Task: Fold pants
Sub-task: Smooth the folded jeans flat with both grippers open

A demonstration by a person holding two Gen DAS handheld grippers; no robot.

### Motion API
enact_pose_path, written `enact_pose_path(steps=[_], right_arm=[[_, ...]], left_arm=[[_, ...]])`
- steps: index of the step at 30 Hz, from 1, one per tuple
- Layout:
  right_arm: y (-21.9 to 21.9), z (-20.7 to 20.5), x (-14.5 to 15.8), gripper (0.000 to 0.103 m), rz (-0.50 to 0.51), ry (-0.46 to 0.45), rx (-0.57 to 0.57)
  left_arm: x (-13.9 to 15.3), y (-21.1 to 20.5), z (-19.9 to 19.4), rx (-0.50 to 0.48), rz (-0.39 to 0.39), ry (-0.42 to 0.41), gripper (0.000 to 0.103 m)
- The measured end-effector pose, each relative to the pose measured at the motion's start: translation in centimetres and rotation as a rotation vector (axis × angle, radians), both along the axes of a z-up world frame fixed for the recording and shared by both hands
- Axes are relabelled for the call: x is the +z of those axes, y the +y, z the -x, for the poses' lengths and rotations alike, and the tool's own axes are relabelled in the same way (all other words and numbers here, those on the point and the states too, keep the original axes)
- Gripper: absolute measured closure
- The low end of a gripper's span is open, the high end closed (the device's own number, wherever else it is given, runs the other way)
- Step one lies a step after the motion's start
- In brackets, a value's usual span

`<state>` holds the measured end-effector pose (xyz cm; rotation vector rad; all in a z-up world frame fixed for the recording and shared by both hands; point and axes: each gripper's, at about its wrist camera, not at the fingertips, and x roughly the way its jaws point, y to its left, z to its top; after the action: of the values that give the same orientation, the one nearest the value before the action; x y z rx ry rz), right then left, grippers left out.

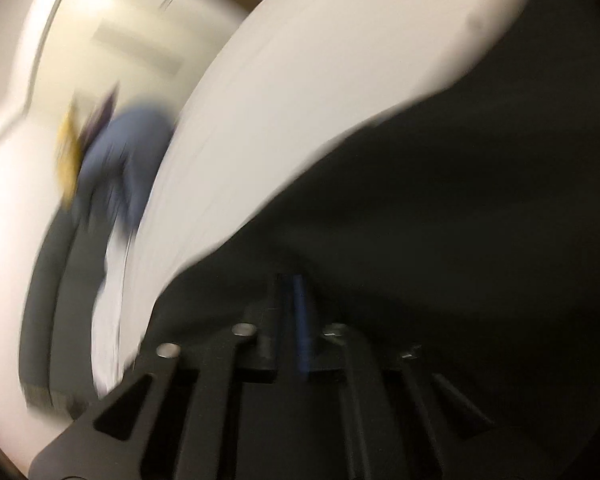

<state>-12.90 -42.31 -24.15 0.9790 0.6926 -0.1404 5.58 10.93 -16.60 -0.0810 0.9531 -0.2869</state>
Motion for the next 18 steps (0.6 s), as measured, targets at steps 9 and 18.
enact_pose_path(steps=[9,18], right_arm=[[-10.1,16.6,4.5,0.094,0.035,-0.074,-0.349],[-1.4,16.3,-1.7,0.094,-0.178,-0.026,0.051]], left_arm=[[5.0,-8.7,2.7,-0.118,0.038,-0.105,0.036],[-0.2,-16.9,4.3,-0.275,-0.090,0.022,0.035]])
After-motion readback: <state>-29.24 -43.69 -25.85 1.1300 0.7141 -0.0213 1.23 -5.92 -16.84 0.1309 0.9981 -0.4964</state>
